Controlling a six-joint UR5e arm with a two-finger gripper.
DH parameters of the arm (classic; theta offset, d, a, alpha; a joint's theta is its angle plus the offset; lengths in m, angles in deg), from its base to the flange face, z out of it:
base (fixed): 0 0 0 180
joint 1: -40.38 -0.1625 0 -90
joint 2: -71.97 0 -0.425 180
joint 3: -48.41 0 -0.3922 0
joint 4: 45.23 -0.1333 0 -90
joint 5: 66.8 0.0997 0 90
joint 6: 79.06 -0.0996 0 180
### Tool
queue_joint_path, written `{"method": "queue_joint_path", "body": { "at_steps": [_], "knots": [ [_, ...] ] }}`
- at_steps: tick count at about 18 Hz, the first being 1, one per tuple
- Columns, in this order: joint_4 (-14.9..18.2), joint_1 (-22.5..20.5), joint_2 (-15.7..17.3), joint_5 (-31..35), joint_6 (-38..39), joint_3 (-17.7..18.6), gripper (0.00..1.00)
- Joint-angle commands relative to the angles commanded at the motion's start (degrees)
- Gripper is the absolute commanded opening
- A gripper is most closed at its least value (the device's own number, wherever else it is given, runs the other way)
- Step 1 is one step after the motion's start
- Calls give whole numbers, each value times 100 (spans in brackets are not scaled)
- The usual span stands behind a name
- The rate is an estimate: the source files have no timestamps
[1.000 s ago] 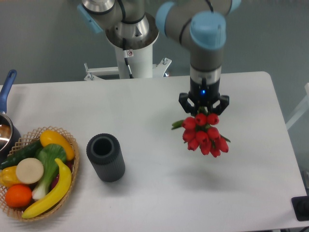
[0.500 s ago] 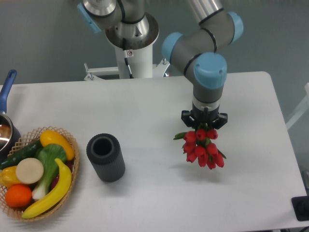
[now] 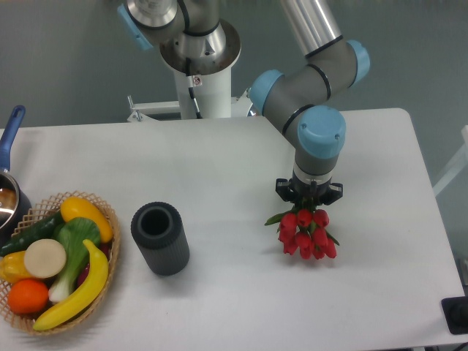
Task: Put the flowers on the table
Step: 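Lower the held tulips onto the table surface, then open the gripper and lift it up away from the tulips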
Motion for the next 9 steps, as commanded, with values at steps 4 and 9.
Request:
{"method": "queue_joint_path", "body": {
  "at_steps": [4,9],
  "knots": [
    [-87,-9,9,9,-88,-27,99],
    [-211,-53,105,0,-263,-9,100]
  ]
}}
